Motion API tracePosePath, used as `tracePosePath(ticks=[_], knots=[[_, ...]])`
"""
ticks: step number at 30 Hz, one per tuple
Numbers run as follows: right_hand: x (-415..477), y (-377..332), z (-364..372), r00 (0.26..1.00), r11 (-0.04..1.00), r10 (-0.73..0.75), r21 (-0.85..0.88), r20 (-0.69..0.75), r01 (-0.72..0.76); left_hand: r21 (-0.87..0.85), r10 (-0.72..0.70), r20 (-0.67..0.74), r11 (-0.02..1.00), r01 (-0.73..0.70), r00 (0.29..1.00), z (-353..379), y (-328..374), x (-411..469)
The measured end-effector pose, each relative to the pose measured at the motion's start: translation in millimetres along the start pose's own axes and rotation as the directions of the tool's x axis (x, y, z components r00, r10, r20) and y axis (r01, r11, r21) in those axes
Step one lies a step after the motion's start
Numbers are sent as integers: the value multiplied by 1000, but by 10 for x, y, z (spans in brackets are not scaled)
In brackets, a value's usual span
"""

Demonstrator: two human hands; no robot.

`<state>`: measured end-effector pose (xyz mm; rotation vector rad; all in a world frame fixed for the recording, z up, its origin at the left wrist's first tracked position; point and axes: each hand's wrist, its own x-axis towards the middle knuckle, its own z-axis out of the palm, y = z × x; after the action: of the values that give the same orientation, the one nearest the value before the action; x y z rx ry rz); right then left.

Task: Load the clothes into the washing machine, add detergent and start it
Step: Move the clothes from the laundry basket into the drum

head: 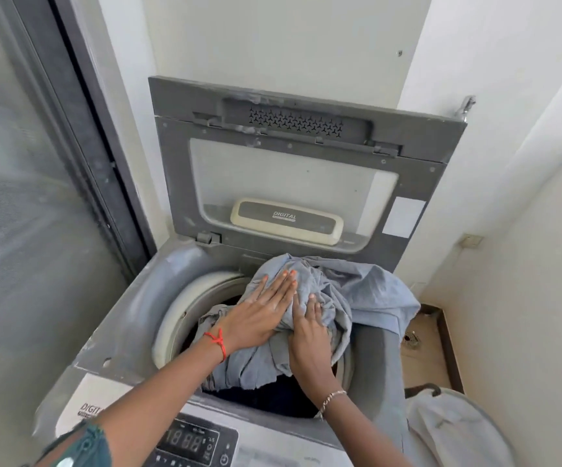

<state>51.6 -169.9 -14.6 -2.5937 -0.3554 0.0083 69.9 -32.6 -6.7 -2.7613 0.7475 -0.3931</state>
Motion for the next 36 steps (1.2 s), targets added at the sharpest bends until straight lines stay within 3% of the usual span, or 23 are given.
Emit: tracePosePath(ticks=[7, 12, 14, 17, 20, 22, 25, 26, 29, 33, 36], knots=[[75, 51, 453, 956, 997, 76, 2, 283, -79, -20, 108, 119, 994, -107, 987, 466, -103, -183], [231, 161, 303, 829, 953, -7, 256, 560, -164, -23, 88, 201, 996, -86, 976, 722, -241, -423], [325, 318, 76, 829, 943, -1, 276, 559, -185, -25, 57, 216, 998, -53, 975, 740, -270, -469], [431, 548, -88, 844, 970, 12, 200, 537, -140, -22, 21, 312, 1000, -15, 950, 759, -275, -492], [487, 656, -3, 738, 995, 93, -33, 668, -96, 5, -3, 406, 1000, 1, 914, 769, -254, -431], [485, 683, 75, 755, 986, 118, -165, 645, -14, -31, 31, 464, 999, -19, 885, 765, -219, -383], [475, 619, 43, 938, 901, 32, -417, 346, 123, -46, 14, 452, 999, 8, 892, 739, -168, -322], [482, 614, 31, 966, 862, -6, -488, 260, 137, -44, 6, 445, 999, 15, 895, 753, -157, -321], [549, 712, 7, 988, 768, 8, -633, 157, 94, -38, 5, 456, 999, 14, 890, 766, -103, -340], [668, 752, 39, 987, 640, 46, -763, 156, 91, -96, -47, 452, 990, 101, 891, 754, -80, -352], [682, 707, 89, 974, 657, 53, -742, 222, 134, -136, -126, 442, 969, 205, 888, 706, -93, -375]])
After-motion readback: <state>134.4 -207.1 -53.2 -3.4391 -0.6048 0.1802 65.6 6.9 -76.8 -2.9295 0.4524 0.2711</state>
